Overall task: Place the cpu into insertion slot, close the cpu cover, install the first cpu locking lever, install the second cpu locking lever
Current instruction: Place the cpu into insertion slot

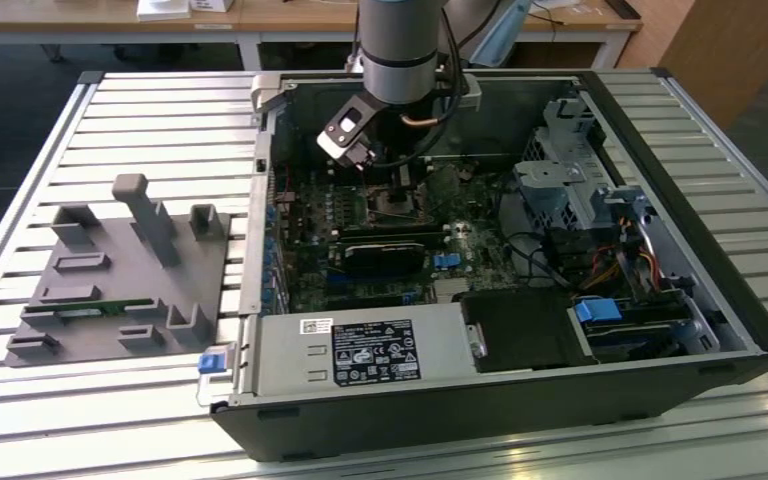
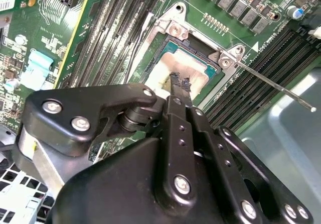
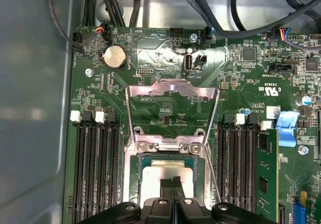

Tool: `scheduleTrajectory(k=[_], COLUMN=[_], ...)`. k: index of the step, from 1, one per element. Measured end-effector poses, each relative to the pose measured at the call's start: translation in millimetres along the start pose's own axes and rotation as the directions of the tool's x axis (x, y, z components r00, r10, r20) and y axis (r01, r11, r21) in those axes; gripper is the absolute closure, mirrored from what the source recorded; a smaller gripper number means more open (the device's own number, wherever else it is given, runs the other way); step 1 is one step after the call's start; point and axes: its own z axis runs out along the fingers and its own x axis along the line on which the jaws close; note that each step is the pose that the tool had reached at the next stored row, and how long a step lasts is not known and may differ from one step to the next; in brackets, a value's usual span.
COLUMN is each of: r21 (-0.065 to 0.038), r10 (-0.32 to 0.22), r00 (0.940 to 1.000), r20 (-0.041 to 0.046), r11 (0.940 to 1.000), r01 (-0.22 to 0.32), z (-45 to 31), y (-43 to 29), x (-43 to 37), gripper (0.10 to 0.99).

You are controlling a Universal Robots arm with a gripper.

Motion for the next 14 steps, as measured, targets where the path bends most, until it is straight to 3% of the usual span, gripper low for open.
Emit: scheduleTrajectory(k=[14], r21=[0.0], r10=[0.0], r00=[1.0], r20=[-0.0004], r11=[1.0], r01=[0.0], z=[-3.5], y=[0.3], x=[0.1], gripper=[0.98])
